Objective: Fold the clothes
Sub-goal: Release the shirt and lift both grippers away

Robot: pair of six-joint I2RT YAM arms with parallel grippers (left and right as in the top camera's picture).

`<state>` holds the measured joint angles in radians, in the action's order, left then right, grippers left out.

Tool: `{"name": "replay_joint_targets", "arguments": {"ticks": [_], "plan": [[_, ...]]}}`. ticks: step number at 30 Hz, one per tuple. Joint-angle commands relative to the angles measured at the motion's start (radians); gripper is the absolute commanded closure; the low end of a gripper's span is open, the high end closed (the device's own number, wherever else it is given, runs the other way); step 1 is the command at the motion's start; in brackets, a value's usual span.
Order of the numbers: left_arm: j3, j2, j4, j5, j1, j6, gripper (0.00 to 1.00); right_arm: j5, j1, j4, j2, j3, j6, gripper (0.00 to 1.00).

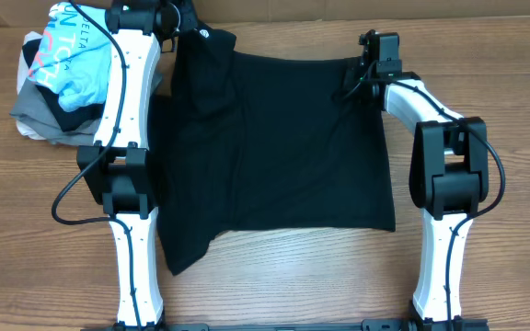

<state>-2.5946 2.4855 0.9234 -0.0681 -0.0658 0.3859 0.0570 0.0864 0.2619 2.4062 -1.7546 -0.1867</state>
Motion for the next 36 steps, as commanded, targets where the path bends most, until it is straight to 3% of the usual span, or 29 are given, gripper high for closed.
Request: {"name": "replay_joint_targets", "arguments": {"ticks": [1, 22, 28, 33, 36], "plan": [[-0.015, -0.008, 0.01, -0.003, -0.003, -0.012, 0.96, -0.127, -0.062, 0.029, 0.059, 0.001, -0.008, 0.96], [-0.01, -0.005, -0.115, 0.112, -0.002, -0.012, 0.86, -0.081, -0.264, 0.177, 0.059, 0.001, -0.026, 0.96], [0.001, -0.003, -0.182, 0.113, -0.002, -0.013, 0.66, -0.055, -0.299, 0.233, 0.049, -0.01, -0.024, 0.96], [-0.024, -0.04, -0.186, 0.072, -0.002, -0.08, 0.63, -0.006, -0.3, 0.348, -0.056, -0.091, -0.023, 0.5], [-0.035, -0.11, -0.133, 0.068, -0.002, -0.086, 0.57, 0.019, -0.3, 0.474, -0.151, -0.188, -0.031, 0.37]]}}
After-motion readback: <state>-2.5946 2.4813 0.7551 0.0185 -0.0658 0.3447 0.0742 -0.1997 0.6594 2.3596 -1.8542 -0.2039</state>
